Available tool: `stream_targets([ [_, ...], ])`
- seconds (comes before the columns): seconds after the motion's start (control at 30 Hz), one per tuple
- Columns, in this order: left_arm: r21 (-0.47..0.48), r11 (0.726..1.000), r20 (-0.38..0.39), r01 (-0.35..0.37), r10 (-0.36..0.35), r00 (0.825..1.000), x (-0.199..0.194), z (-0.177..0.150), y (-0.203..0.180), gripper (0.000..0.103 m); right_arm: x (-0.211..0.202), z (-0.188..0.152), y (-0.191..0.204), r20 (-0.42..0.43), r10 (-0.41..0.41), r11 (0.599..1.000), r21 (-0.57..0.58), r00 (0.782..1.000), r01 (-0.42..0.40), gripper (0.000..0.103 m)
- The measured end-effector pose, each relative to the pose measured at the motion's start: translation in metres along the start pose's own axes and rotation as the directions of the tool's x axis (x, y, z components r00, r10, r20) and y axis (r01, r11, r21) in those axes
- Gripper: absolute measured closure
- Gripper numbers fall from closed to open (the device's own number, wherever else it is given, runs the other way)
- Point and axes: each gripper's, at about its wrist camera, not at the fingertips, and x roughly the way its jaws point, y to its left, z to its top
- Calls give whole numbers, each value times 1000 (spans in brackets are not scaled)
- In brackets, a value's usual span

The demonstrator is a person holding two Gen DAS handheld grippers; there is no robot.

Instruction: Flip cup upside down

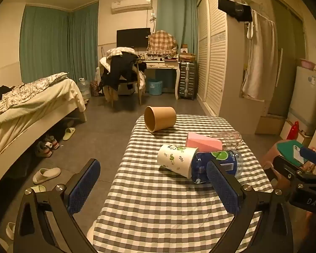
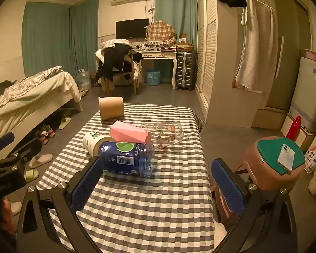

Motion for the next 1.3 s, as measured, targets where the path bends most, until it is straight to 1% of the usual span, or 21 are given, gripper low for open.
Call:
stream_targets([
  [0.03,13,1000,9,-14,13,1000,-1,0,-2,0,0,0,0,0,0,1000,0,1000,0,0],
  [0.27,6,1000,4,-26,26,1000,0,4,-6,0,1,0,0,-4,-1,1000,-7,1000,1,0],
  [0.3,-4,1000,3,-25,25,1000,2,1,-1,0,3,1,1,-5,-1,1000,-8,1000,1,0],
  [0.4,-4,1000,1,-24,24,1000,2,1,-5,0,2,3,1,-5,-2,1000,-9,1000,2,0],
  [0.43,-19,1000,0,-17,17,1000,4,0,3,0,2,1,2,-6,0,1000,-7,1000,0,0],
  [1.3,-17,1000,-5,-16,16,1000,5,0,5,0,3,2,1,-7,-2,1000,-8,1000,2,0],
])
